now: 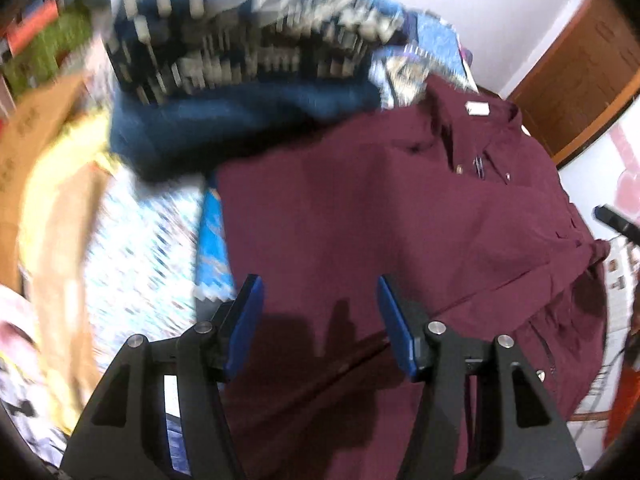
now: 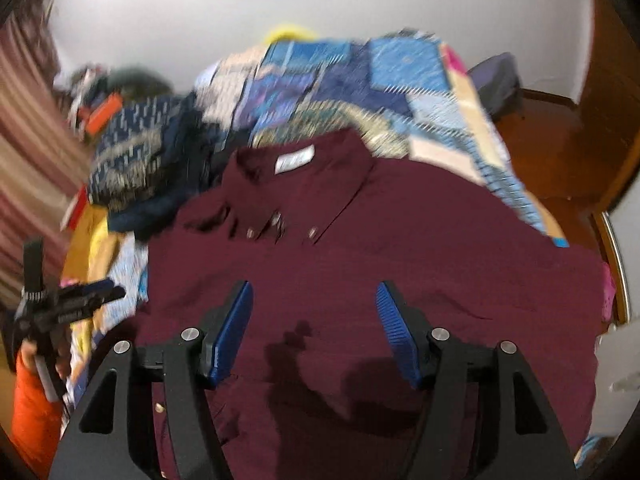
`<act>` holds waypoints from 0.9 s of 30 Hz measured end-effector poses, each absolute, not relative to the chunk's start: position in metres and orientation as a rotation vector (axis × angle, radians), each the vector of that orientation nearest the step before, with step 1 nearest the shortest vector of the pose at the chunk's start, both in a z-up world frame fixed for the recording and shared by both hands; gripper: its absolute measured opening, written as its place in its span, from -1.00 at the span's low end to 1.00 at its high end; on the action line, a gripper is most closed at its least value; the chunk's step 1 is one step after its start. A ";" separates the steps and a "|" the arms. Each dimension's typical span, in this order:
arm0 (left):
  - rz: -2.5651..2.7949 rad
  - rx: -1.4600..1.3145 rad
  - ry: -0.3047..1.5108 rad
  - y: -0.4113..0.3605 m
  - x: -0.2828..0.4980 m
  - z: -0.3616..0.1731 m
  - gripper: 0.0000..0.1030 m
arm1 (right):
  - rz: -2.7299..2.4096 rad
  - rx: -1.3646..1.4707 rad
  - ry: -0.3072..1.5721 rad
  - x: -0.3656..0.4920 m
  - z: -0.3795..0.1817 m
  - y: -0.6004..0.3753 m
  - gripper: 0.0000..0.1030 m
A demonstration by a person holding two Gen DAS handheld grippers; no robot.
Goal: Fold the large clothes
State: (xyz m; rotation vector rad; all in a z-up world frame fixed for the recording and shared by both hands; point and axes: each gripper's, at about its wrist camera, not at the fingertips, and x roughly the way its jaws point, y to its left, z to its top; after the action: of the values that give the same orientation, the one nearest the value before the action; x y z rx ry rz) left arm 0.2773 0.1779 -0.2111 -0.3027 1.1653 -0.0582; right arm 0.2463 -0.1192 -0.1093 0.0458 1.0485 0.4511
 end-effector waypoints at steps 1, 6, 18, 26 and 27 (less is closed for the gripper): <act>-0.070 -0.329 1.191 0.178 0.278 -0.220 0.12 | 0.460 0.035 1.070 0.249 -0.115 -0.114 0.17; -0.139 -0.382 1.238 0.164 0.260 -0.234 0.12 | 0.500 0.024 1.176 0.245 -0.140 -0.107 0.17; -0.149 -0.247 1.236 0.134 0.209 -0.244 0.13 | 0.499 -0.130 1.104 0.189 -0.137 -0.125 0.18; -0.132 -0.213 1.223 0.139 0.193 -0.242 0.13 | 0.438 -0.010 1.018 0.194 -0.104 -0.144 0.18; -0.131 -0.204 1.221 0.138 0.192 -0.240 0.13 | 0.418 0.000 1.013 0.198 -0.103 -0.146 0.18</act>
State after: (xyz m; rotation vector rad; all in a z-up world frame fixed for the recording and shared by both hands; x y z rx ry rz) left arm 0.1921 0.1375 -0.2403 -0.2043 1.2209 -0.1309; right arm 0.1983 -0.1455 -0.1035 0.0003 1.0131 0.4180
